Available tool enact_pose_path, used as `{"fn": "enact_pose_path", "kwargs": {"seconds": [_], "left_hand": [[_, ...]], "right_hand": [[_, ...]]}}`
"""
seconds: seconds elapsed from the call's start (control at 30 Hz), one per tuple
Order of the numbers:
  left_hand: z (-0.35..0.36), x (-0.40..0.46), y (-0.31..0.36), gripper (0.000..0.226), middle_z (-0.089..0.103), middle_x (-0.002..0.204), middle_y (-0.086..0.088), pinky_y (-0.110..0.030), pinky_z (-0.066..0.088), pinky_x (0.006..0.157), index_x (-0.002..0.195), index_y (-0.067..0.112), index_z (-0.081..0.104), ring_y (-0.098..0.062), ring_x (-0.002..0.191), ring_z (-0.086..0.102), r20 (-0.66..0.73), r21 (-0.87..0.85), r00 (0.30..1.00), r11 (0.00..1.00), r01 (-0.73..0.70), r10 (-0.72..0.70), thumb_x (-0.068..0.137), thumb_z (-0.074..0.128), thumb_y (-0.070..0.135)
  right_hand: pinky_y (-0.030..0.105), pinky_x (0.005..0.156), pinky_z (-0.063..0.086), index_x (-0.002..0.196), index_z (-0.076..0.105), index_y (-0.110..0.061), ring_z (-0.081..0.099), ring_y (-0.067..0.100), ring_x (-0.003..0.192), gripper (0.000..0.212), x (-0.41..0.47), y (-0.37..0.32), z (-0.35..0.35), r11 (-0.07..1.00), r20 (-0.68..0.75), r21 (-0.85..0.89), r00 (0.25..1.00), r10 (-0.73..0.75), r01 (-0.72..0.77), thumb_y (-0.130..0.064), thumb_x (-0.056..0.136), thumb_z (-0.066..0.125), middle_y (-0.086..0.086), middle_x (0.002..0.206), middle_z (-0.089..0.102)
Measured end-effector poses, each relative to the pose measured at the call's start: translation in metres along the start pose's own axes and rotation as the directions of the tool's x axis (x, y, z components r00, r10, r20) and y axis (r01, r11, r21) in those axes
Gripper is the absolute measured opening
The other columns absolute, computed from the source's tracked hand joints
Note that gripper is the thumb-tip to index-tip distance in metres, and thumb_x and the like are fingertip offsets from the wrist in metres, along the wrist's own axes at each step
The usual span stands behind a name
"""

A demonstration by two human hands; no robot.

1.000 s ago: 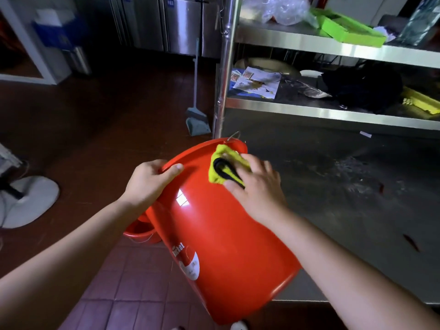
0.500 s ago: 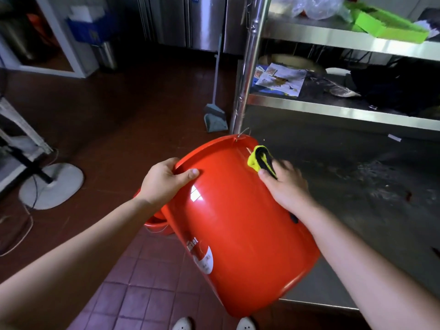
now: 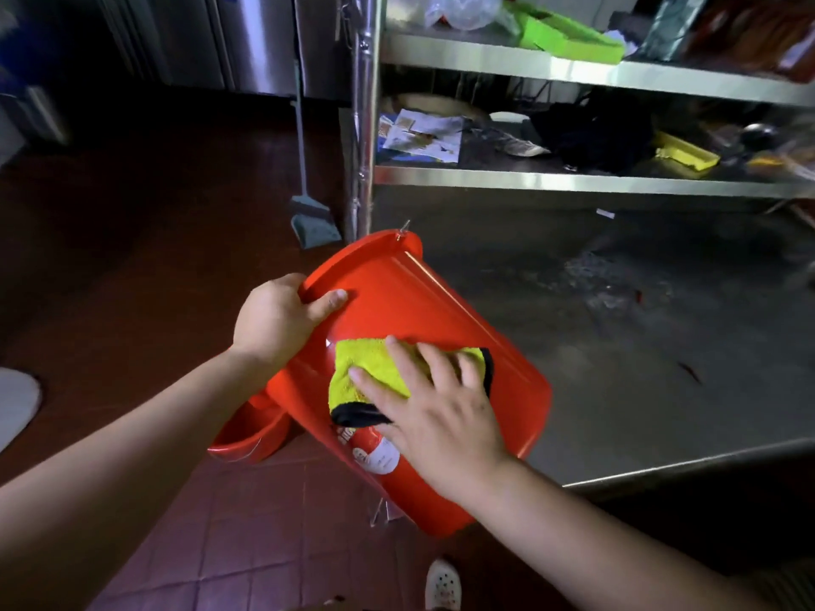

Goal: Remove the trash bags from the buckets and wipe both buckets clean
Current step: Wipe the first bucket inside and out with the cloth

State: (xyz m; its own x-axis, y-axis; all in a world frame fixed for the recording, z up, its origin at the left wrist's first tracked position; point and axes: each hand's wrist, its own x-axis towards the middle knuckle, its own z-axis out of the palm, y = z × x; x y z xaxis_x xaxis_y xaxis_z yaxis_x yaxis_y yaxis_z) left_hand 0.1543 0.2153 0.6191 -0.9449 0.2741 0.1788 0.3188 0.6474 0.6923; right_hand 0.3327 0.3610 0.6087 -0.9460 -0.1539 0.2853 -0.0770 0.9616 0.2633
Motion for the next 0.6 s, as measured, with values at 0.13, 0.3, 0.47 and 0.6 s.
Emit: {"fn": "enact_pose_path", "kwargs": {"seconds": [0.13, 0.3, 0.47, 0.6], "left_hand": [[0.002, 0.001, -0.005, 0.046, 0.063, 0.066, 0.001, -0.035, 0.05, 0.058, 0.074, 0.018, 0.06, -0.016, 0.063, 0.061, 0.005, -0.04, 1.0, 0.999, 0.011, -0.011, 0.075, 0.062, 0.064], [0.001, -0.005, -0.008, 0.044, 0.063, 0.067, 0.002, -0.035, 0.051, 0.059, 0.074, 0.02, 0.059, -0.016, 0.064, 0.061, 0.012, -0.051, 0.998, 0.997, 0.055, -0.055, 0.076, 0.06, 0.063], [0.0, -0.007, -0.003, 0.045, 0.061, 0.062, 0.002, -0.031, 0.045, 0.053, 0.069, 0.02, 0.056, -0.016, 0.059, 0.059, -0.01, -0.001, 0.997, 0.997, 0.079, -0.079, 0.077, 0.057, 0.064], [0.003, -0.006, 0.014, 0.043, 0.061, 0.067, 0.001, -0.034, 0.048, 0.059, 0.073, 0.02, 0.057, -0.018, 0.065, 0.06, -0.02, 0.063, 0.993, 0.991, 0.115, -0.114, 0.079, 0.056, 0.063]], "right_hand": [[0.045, 0.086, 0.039, 0.139, 0.032, -0.047, 0.047, 0.029, 0.112, 0.06, 0.011, 0.027, 0.0, 0.973, 0.036, 0.066, 0.975, 0.218, -0.22, -0.061, 0.082, 0.045, 0.001, 0.142, 0.043], [0.043, 0.095, 0.033, 0.129, 0.05, -0.03, 0.039, 0.029, 0.12, 0.05, 0.02, 0.086, 0.015, 0.859, 0.225, 0.273, 0.897, 0.38, -0.433, -0.056, 0.088, 0.04, -0.004, 0.143, 0.038], [0.033, 0.096, 0.037, 0.131, 0.05, -0.023, 0.046, 0.023, 0.121, 0.04, 0.017, 0.139, 0.04, 0.533, 0.456, 0.588, 0.793, 0.404, -0.609, -0.041, 0.095, 0.047, 0.002, 0.132, 0.047], [0.03, 0.082, 0.039, 0.123, 0.056, -0.025, 0.053, 0.016, 0.104, 0.033, -0.001, 0.155, 0.049, 0.323, 0.558, 0.661, 0.731, 0.392, -0.678, -0.041, 0.096, 0.046, 0.0, 0.118, 0.058]]}}
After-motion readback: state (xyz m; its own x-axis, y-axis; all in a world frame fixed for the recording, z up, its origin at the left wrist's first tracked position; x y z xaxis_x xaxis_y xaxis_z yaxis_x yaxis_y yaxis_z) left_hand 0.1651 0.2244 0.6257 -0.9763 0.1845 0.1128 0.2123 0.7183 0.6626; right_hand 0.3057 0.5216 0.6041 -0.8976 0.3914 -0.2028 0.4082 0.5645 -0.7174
